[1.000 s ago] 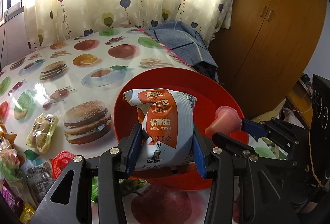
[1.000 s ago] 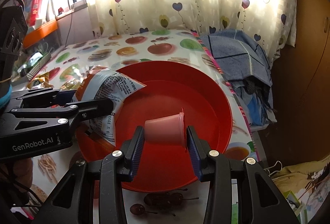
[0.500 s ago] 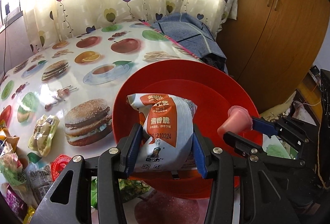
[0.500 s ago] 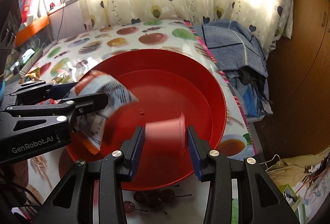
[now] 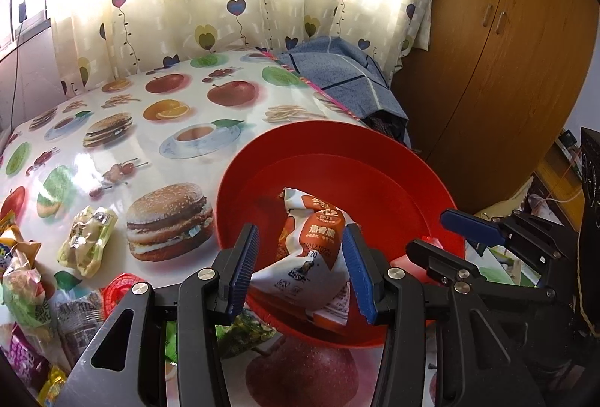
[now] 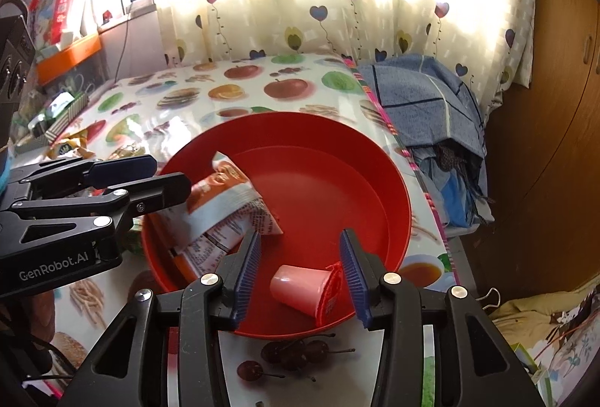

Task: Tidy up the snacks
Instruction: 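Open both grippers to drop the bread bag and pink cup into the basket, then withdraw both grippers from the basket back over the snack pile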

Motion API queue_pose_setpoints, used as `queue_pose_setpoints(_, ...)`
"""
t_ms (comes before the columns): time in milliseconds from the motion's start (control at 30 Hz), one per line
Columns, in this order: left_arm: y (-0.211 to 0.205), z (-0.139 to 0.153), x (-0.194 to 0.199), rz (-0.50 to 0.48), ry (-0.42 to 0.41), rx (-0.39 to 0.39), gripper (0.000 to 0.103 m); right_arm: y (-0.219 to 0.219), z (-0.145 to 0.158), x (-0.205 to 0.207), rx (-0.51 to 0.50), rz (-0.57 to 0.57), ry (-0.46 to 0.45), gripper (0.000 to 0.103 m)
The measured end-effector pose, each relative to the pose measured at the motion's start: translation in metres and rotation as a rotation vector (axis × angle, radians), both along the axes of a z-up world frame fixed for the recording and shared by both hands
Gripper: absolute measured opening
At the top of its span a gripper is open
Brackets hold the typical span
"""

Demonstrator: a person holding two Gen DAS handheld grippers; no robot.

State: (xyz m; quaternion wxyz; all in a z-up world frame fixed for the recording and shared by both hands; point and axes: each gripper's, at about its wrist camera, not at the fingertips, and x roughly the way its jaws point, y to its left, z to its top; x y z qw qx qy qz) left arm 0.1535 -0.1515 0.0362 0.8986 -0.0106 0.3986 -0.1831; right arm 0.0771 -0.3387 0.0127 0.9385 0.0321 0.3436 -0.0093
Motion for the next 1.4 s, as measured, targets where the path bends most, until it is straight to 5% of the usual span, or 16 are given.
queue_pose_setpoints(500, 0.043, 0.018, -0.048, 0.077, -0.048, 0.001, 0.048, 0.048, 0.014, -0.018, 0.003, 0.120, -0.037, 0.045)
queue_pose_setpoints(1400, 0.118, -0.002, -0.099, 0.227, -0.002, -0.021, 0.048, 0.115, 0.013, -0.019, 0.004, 0.328, -0.041, 0.050)
